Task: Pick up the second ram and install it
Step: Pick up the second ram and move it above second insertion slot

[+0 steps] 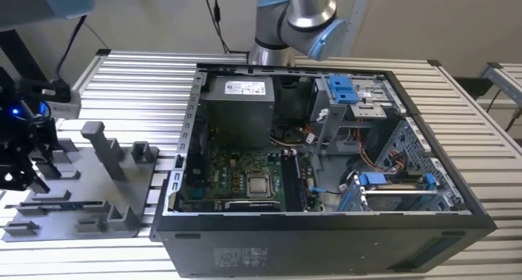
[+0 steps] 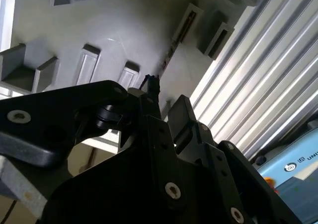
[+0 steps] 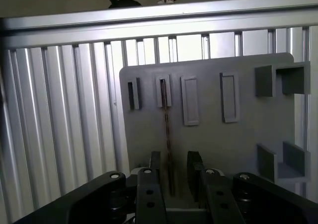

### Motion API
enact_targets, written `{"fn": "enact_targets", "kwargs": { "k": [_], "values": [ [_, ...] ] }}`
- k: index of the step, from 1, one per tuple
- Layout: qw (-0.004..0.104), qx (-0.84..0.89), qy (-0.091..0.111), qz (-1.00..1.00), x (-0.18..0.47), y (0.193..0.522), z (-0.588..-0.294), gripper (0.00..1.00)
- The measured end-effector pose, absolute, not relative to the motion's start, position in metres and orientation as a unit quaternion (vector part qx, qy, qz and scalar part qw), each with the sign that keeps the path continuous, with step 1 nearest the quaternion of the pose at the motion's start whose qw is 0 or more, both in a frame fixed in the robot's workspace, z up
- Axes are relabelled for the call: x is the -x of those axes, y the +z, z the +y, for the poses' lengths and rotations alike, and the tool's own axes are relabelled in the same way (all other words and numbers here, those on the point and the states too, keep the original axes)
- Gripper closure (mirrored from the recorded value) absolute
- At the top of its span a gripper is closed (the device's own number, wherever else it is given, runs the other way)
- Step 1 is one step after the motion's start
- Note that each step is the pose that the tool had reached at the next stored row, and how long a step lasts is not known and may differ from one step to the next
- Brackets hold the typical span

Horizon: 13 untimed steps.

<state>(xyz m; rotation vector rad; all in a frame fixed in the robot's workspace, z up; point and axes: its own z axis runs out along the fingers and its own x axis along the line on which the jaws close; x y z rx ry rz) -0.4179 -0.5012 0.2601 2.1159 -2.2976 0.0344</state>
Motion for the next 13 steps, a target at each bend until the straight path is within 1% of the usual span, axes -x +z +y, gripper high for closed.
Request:
{"fn": "enact_targets", "kwargs": {
  "k": [13],
  "values": [
    [0.007,-0.698,0.012,-0.716,0.418,0.239,-0.501,0.64]
  ]
}}
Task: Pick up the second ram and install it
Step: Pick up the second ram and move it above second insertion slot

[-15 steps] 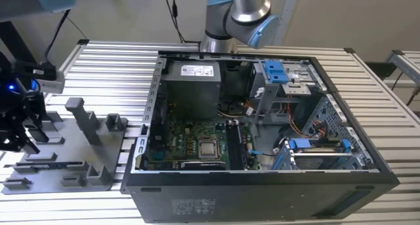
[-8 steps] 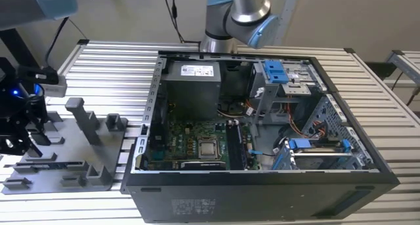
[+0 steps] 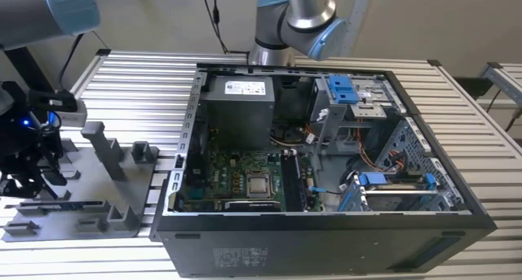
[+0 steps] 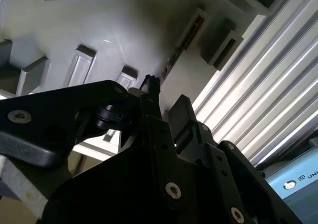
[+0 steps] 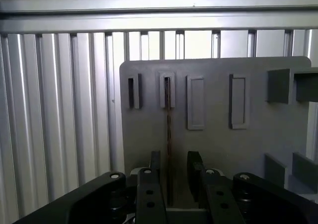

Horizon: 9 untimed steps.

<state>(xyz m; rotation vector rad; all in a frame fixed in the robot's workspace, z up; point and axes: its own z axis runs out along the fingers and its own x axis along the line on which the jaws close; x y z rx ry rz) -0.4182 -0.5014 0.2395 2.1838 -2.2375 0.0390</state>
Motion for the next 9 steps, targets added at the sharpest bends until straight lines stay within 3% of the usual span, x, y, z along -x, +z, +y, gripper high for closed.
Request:
{"fn": "enact_targets", "kwargs": {
  "k": [9],
  "values": [
    [0.006,-0.701,0.013,-0.713,0.421,0.224,-0.501,0.64]
  ]
}}
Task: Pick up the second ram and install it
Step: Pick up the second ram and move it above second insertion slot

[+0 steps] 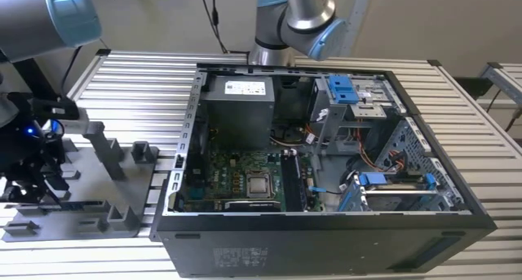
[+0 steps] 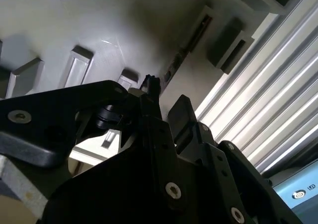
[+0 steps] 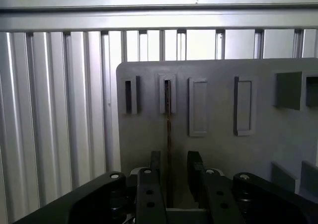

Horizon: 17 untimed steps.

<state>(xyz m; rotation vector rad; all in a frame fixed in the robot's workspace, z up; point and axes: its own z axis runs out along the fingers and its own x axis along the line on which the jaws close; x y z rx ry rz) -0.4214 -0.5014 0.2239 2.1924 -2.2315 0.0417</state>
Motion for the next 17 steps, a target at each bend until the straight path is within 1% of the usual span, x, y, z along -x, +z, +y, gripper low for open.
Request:
{"fn": "enact_targets", "kwargs": {
  "k": [17],
  "values": [
    [0.005,-0.712,0.015,-0.702,0.425,0.199,-0.502,0.64]
  ]
}}
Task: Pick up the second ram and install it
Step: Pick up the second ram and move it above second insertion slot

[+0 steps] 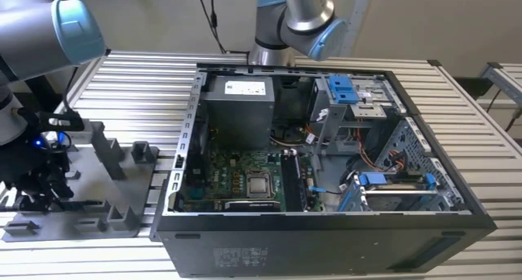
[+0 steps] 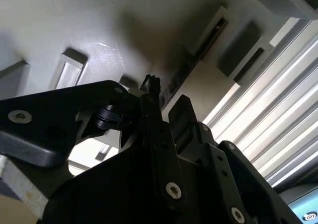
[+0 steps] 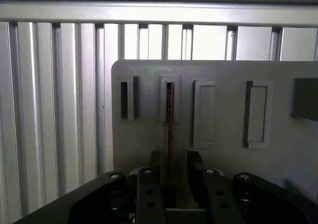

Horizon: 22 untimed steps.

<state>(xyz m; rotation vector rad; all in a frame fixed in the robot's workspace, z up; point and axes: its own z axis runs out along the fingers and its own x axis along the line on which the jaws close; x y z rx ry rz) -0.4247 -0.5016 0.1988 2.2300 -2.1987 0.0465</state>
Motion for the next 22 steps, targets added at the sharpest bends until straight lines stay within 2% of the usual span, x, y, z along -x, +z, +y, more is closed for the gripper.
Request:
{"fn": "enact_targets", "kwargs": {
  "k": [16,18,19,22],
  "values": [
    [0.005,-0.713,0.015,-0.701,0.4252,0.1953,-0.5027,0.64],
    [0.005,-0.713,0.015,-0.701,0.4252,0.1953,-0.5028,0.66],
    [0.005,-0.713,0.015,-0.701,0.4252,0.1953,-0.5028,0.73],
    [0.005,-0.713,0.015,-0.701,0.4252,0.1953,-0.5028,0.73]
  ]
}}
